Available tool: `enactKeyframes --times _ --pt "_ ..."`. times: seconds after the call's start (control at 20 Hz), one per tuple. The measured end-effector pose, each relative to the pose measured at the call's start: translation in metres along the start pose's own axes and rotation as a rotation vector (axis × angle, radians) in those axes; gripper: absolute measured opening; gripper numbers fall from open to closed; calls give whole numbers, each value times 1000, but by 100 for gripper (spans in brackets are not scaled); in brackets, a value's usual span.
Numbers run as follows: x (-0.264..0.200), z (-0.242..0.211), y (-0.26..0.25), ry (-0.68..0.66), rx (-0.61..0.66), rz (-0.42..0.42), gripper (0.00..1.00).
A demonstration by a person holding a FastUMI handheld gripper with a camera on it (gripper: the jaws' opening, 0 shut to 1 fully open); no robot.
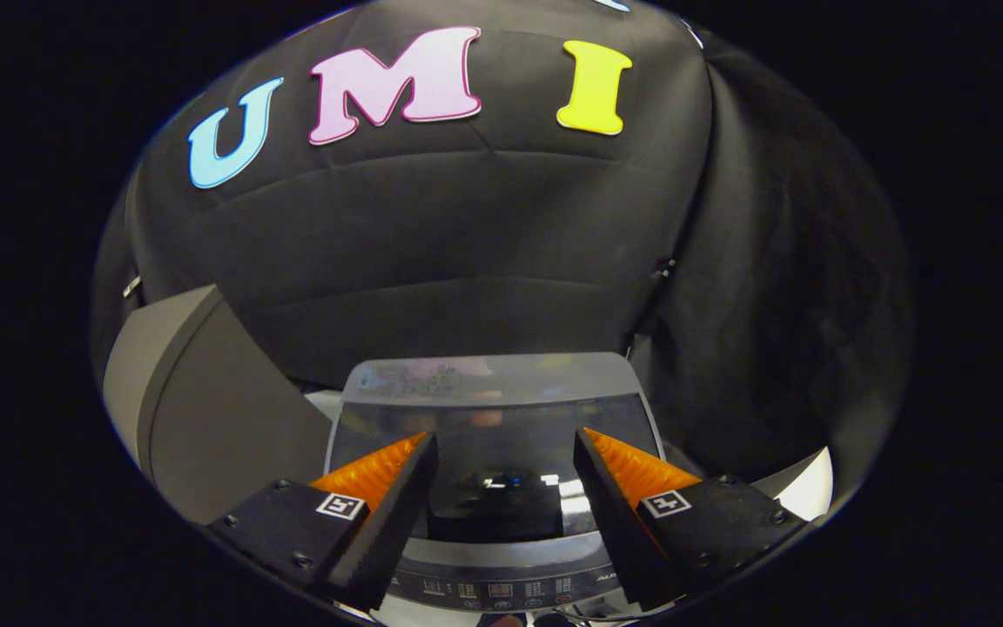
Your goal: Put the clothes into the washing machine and then close the washing machine lid.
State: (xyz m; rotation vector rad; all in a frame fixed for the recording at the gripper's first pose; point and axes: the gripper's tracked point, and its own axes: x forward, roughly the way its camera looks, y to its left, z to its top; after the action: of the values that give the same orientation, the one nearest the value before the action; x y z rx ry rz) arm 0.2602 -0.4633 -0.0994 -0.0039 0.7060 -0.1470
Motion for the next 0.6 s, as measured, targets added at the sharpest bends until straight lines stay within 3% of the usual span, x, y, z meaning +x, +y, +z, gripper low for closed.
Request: enactKeyframes --times 0.45,0.6 --pt "-7 -43 -4 81 4 -8 99" --pt "-20 -35 -3 50 7 1 99"
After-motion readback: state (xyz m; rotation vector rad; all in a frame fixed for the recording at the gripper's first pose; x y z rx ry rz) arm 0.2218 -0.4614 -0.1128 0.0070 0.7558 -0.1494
